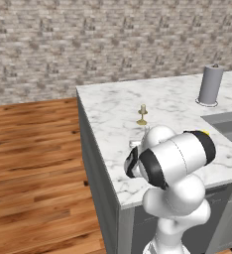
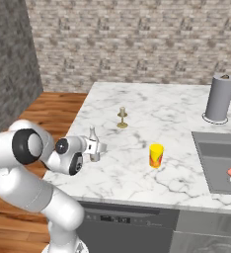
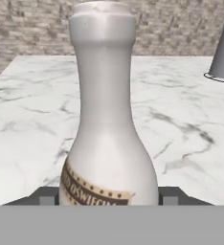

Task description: Open the cabinet directly in front. Then move the liquor and the cup to the dining counter with the candle on it.

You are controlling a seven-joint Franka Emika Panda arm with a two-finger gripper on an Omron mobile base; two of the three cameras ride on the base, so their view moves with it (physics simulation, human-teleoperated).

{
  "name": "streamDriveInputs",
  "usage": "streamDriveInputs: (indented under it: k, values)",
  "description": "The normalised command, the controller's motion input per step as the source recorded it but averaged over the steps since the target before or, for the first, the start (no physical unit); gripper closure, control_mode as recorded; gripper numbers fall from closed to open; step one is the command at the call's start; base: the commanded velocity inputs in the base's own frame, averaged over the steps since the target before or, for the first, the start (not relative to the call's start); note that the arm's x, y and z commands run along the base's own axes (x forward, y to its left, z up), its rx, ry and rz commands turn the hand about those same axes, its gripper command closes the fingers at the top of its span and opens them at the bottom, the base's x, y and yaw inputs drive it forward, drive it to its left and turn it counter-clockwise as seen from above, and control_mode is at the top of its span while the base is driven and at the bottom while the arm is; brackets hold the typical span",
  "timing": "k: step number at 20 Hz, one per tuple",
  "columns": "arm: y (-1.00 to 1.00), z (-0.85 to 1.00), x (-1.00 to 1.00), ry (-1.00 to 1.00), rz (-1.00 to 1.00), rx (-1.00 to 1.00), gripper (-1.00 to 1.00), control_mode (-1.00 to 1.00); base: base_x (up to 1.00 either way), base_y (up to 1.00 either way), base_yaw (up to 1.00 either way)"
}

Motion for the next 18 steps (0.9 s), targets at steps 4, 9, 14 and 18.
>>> streamDriveInputs:
  k: [4, 9, 14, 18]
  values:
    - [0.0, -0.01, 0.03, 0.0, 0.0, 0.0, 1.0, -1.0, 0.0, 0.0, 0.0]
    - [0.0, 0.0, 0.04, 0.0, 0.0, 0.0, 1.0, -1.0, 0.0, 0.0, 0.0]
    - [0.0, 0.0, 0.0, 0.0, 0.0, 0.0, -1.0, -1.0, 0.0, 0.0, 0.0]
    - [-0.03, 0.21, -0.01, 0.0, 0.0, 0.01, -1.0, -1.0, 0.0, 0.0, 0.0]
